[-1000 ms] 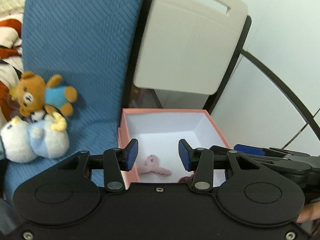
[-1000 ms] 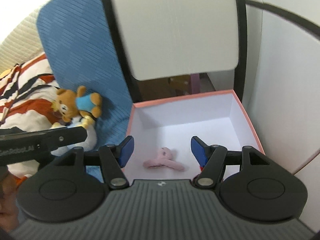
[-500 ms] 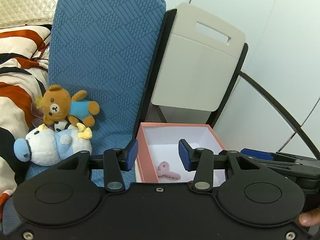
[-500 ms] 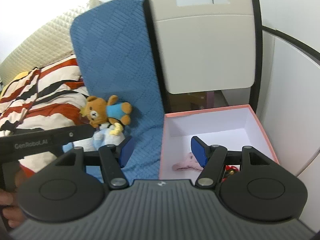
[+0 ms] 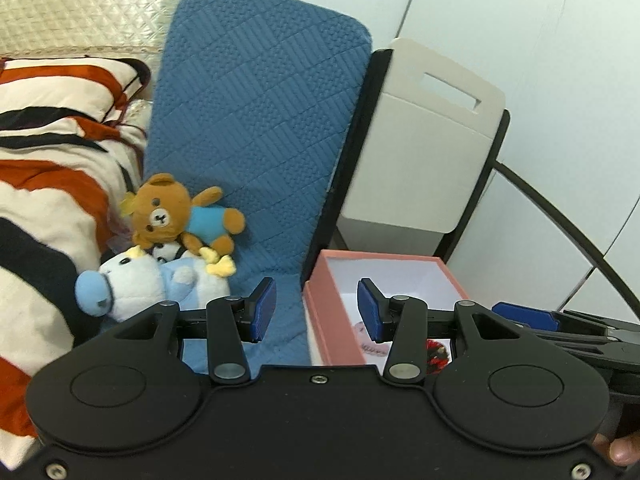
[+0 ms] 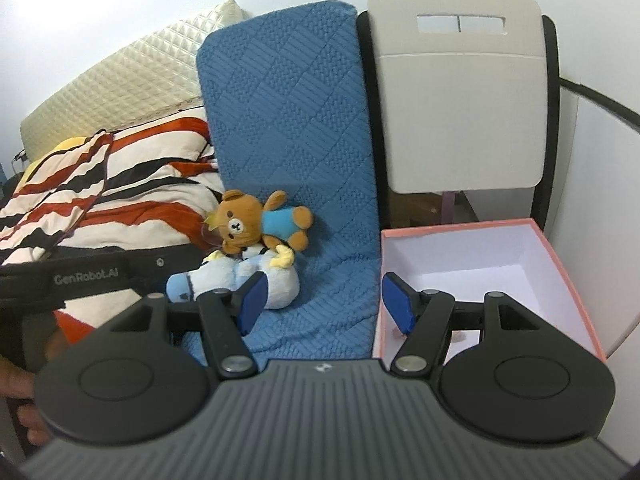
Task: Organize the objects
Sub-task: 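Withdraw both open grippers from the box back toward the seat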
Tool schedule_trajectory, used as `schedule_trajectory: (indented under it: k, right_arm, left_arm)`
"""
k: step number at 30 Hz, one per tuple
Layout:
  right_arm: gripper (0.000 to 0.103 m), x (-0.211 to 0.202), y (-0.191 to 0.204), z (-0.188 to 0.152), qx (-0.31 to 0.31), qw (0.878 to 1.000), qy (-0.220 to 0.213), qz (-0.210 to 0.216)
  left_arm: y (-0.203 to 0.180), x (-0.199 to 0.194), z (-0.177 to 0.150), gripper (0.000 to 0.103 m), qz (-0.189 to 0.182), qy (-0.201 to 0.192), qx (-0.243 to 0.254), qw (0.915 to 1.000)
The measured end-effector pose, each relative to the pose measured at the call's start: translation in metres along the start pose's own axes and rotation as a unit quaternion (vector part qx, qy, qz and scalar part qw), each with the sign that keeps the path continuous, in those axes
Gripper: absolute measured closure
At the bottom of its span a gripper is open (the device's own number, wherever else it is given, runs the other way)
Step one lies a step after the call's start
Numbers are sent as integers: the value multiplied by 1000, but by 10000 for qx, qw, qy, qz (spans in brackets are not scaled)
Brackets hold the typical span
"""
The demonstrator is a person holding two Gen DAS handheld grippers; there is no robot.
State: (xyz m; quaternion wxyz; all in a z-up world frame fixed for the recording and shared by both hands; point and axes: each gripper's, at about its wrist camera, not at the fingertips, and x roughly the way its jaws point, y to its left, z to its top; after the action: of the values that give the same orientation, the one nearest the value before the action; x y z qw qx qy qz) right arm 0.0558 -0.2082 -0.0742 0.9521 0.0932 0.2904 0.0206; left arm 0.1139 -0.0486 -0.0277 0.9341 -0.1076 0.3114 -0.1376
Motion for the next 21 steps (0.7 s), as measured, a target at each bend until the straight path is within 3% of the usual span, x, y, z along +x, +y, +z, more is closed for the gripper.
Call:
schedule_trajectory:
  k: [12,21]
  right_arm:
    - [37,14,28,-42,-64,9992,-34,392]
    - [37,37,31,-55,-207,9984,21,535]
  left_arm:
    - [36,-10,-43,60,239,-171,-43,9996]
    - [44,2,-63,60,397,-239,-166,9988]
